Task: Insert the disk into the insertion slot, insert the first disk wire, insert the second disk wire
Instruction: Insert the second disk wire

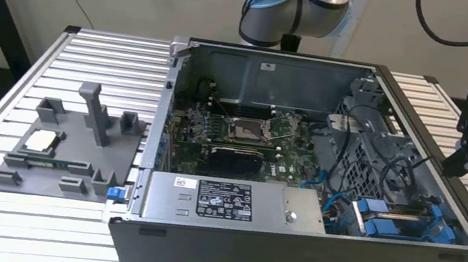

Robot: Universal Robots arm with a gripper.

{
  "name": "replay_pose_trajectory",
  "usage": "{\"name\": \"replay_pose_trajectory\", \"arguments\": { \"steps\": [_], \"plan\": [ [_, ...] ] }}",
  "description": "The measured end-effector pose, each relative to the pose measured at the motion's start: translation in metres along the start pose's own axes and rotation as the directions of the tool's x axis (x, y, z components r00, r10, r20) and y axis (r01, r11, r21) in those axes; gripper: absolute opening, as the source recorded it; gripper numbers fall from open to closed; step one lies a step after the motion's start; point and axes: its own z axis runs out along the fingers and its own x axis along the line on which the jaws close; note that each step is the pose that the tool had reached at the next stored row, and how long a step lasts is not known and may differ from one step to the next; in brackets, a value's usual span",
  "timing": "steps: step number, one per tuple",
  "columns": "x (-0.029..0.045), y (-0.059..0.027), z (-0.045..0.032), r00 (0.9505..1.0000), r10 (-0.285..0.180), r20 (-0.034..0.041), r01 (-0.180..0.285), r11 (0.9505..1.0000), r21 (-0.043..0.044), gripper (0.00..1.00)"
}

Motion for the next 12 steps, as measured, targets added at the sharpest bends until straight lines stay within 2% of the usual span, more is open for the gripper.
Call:
{"name": "replay_pose_trajectory", "arguments": {
  "steps": [4,12],
  "plan": [
    [0.0004,0.0059,0.0001,1.0000,0.000,0.0004,0.000,1.0000,0.0000,0.16],
    [0.0013,0.0319,-0.0001,1.0000,0.000,0.0016,0.000,1.0000,0.0000,0.16]
  ]
}}
